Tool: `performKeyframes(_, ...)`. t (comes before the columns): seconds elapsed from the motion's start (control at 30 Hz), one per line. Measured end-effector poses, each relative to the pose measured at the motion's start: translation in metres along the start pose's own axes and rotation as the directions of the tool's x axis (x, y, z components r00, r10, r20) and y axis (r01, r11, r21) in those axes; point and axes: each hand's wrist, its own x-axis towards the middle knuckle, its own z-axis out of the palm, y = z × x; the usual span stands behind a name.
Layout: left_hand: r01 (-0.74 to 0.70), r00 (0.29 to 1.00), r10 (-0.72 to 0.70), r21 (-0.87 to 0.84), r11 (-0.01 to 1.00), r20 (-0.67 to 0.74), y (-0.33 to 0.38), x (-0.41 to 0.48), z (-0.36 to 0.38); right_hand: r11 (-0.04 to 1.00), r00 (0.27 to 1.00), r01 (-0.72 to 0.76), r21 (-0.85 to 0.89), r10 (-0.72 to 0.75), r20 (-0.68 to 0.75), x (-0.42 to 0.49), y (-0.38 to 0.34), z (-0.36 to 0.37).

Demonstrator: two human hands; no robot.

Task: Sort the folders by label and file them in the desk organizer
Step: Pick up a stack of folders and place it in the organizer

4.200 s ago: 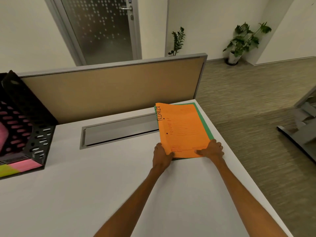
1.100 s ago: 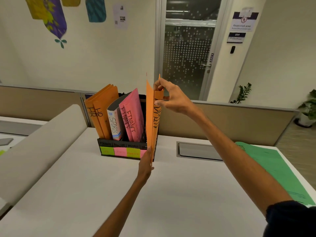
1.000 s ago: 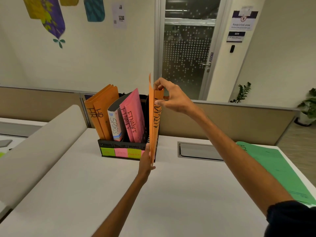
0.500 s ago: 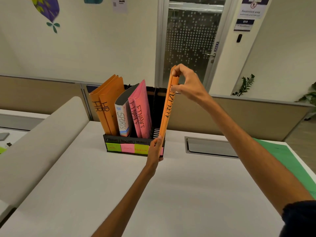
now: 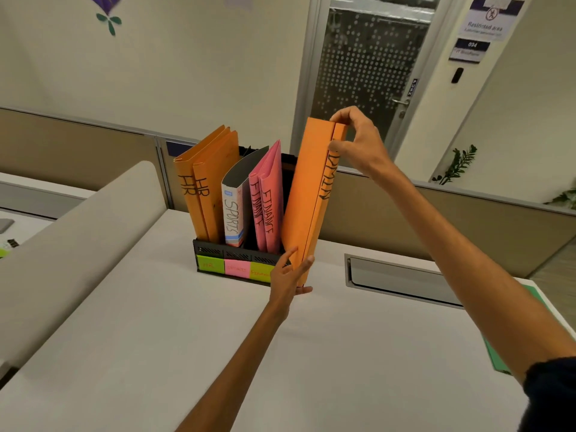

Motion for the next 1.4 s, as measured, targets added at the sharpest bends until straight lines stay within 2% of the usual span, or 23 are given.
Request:
performKeyframes(0.17,-0.035,0.999,0.035,-0.069,0.997,0.000,-0.003,-0.006,0.001,0.996,0.992,0.083,0.032,-0.080,-0.100,-0.002,-0.005,-0.007)
performKeyframes(0.33,-0.016,1.000,0.018,-0.082,0.996,0.022,-0.006,-0.015,0.009,0.994,0.979,0.094,0.051,-0.083,-0.187,-0.005,-0.008,-0.011)
performKeyframes(0.57,-0.015,1.000,0.016,-0.084,0.996,0.013,-0.007,-0.011,0.008,0.995,0.992,0.093,0.024,-0.090,-0.088,-0.007,-0.003,-0.008)
performKeyframes(0.73,-0.013,1.000,0.014,-0.065,0.998,0.010,-0.006,-0.007,0.005,0.985,0.981,0.169,0.019,-0.166,-0.105,-0.001,-0.011,-0.002)
performKeyframes(0.97,0.003,1.000,-0.003,-0.009,1.000,-0.008,-0.012,-0.003,-0.004,0.993,0.988,0.116,0.022,-0.113,-0.101,-0.001,0.005,0.013)
performKeyframes(1.07,0.001,1.000,-0.003,-0.044,0.999,-0.031,-0.011,-0.001,0.001,0.992,0.986,0.128,0.004,-0.127,-0.106,0.003,0.012,0.016)
performKeyframes(1.13,-0.005,0.999,0.002,-0.080,0.997,-0.047,-0.010,0.003,0.004,0.994,0.993,0.110,0.002,-0.109,-0.051,0.007,0.018,0.015)
performKeyframes(1.27,0.016,1.000,-0.016,-0.080,0.997,-0.003,-0.011,0.018,0.007,0.995,0.986,0.050,-0.092,-0.034,0.162,0.018,0.032,0.013)
performKeyframes(1.4,-0.093,0.995,0.095,0.064,0.994,-0.022,-0.014,0.037,0.009,0.982,0.969,0.067,-0.177,-0.021,0.246,0.029,0.041,0.013)
